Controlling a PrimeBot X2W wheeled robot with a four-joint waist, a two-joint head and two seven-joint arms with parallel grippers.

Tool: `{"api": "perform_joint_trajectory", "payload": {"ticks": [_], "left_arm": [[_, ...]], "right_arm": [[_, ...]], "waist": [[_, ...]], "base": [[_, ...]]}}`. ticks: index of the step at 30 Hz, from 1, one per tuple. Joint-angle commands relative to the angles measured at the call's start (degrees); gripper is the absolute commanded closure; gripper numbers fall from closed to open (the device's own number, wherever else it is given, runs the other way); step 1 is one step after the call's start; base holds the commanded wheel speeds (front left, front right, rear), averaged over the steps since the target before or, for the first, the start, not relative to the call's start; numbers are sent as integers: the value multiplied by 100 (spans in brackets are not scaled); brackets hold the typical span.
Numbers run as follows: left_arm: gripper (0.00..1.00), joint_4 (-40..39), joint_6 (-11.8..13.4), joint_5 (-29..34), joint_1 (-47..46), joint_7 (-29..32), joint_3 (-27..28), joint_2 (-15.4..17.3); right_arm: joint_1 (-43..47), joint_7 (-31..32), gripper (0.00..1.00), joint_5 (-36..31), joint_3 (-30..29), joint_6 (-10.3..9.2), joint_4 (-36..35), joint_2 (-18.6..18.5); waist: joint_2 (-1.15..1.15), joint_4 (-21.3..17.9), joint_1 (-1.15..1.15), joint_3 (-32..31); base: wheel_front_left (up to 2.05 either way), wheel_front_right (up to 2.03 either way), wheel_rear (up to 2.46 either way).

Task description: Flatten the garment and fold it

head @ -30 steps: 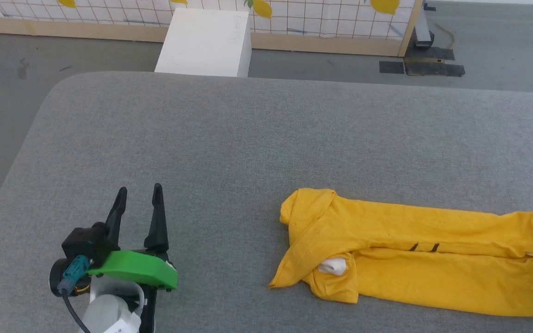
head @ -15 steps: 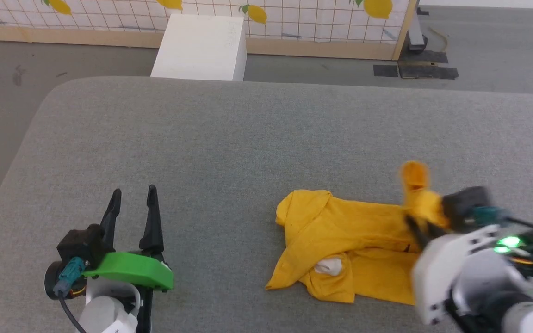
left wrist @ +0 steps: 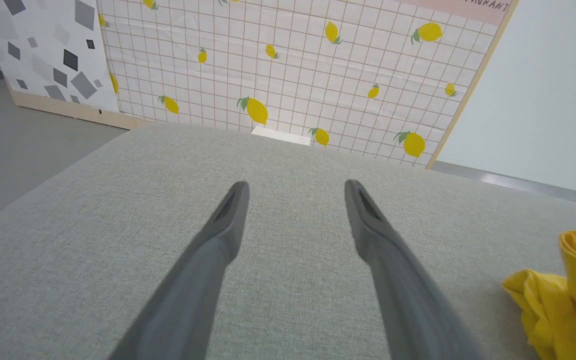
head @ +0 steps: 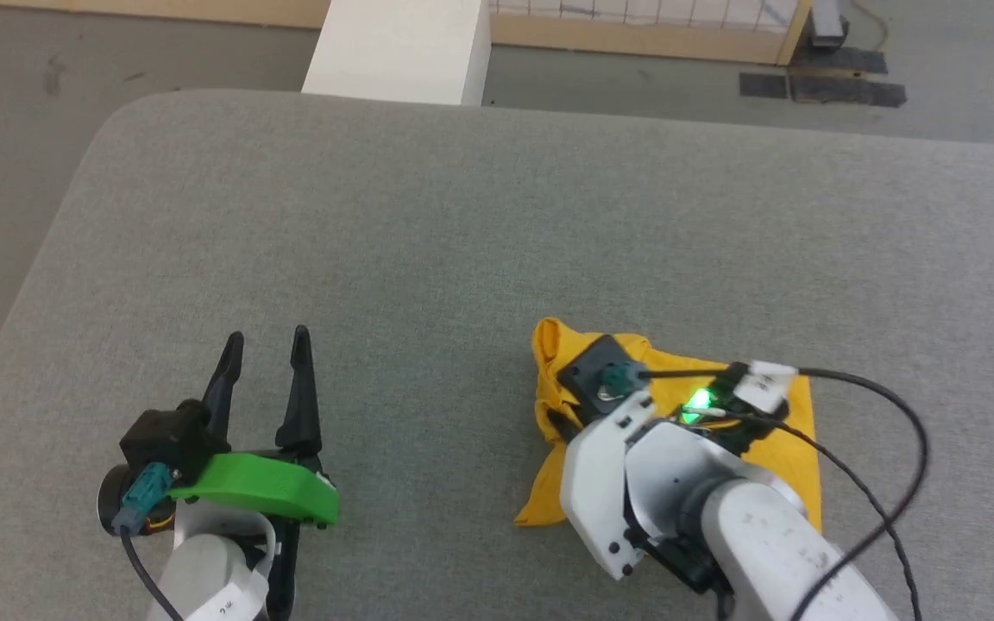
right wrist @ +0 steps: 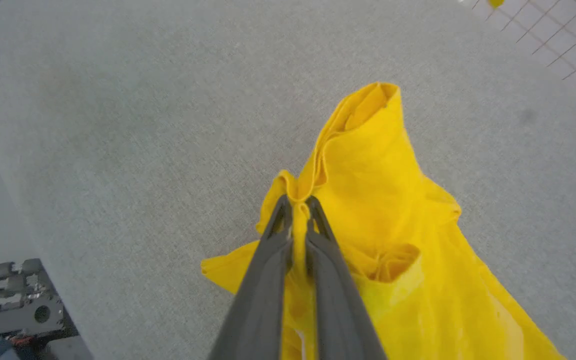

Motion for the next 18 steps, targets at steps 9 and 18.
{"api": "perform_joint_trajectory", "payload": {"ticks": [9, 18], "left_arm": [[0, 13, 75, -138, -203, -22, -69, -17], [0, 49, 54, -92, -98, -22, 18, -17]], "right_arm": [[-580, -441, 0, 763, 376, -8, 1185, 38], [-376, -1998, 0, 1936, -217, -8, 126, 39]], "waist": [[0, 155, 0, 250], [0, -62, 0, 20]], "base": [[0, 0, 0], [0, 0, 0]]}}
